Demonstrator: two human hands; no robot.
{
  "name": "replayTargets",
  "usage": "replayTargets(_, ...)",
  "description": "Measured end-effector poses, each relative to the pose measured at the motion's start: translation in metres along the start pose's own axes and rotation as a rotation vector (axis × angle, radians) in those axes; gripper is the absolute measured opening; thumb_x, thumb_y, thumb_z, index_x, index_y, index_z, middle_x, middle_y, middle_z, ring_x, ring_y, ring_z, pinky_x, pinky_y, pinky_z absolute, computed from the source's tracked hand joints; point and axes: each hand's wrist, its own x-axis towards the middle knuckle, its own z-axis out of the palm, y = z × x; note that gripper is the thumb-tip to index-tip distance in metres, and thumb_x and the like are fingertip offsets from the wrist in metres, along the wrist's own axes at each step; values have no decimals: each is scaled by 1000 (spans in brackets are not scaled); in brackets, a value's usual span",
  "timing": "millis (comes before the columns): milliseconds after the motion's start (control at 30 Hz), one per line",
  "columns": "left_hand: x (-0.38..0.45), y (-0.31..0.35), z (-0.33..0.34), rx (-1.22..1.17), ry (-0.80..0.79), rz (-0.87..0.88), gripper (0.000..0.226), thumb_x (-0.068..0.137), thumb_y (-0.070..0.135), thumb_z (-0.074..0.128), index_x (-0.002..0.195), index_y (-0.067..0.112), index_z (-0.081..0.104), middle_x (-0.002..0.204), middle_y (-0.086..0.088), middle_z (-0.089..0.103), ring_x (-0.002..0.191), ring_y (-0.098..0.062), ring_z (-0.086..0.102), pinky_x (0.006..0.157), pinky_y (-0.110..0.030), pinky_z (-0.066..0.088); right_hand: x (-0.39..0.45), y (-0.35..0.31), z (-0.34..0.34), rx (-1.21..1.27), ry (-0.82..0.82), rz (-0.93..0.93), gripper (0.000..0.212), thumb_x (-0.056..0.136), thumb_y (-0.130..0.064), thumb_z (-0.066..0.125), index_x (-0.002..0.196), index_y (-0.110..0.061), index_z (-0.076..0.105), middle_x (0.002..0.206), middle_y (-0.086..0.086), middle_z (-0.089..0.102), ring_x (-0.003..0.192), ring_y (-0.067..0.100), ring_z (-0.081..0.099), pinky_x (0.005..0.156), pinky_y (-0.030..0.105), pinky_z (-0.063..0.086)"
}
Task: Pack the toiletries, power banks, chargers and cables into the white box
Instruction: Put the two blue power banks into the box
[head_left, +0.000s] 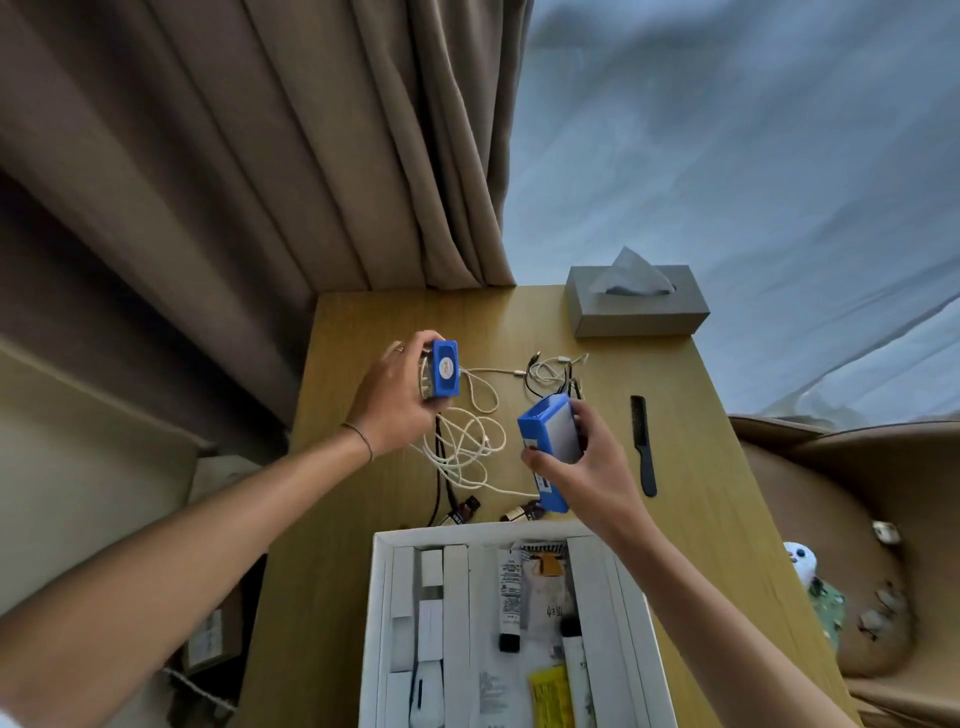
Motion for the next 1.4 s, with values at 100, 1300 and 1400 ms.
replayTargets(100,-5,19,-20,-151,101,-20,70,71,16,86,128,25,45,119,2,61,107,-15,58,87,-28,50,-7,-7,-5,-5,-1,2,54,67,-49,83,111,-49,52,100,-23,62,94,7,65,74,33,63)
replayTargets(1300,-121,72,-57,-332,654,-450,60,81,38,77,125,7,50,115,-10,46,98,-14,55,81,-24,54,-105,84,71,64,-110,744,48,84,-5,78,127,-13,58,121,7,65,109,26,62,95,42,54)
replayTargets(1400,-129,70,-53,-336,606,-495,61,80,39,78,125,9,50,117,-9,44,102,-21,56,84,-30,55,-100,92,78,50,-46,736,46,82,-12,82,123,-9,64,113,5,69,105,24,64,89,36,52)
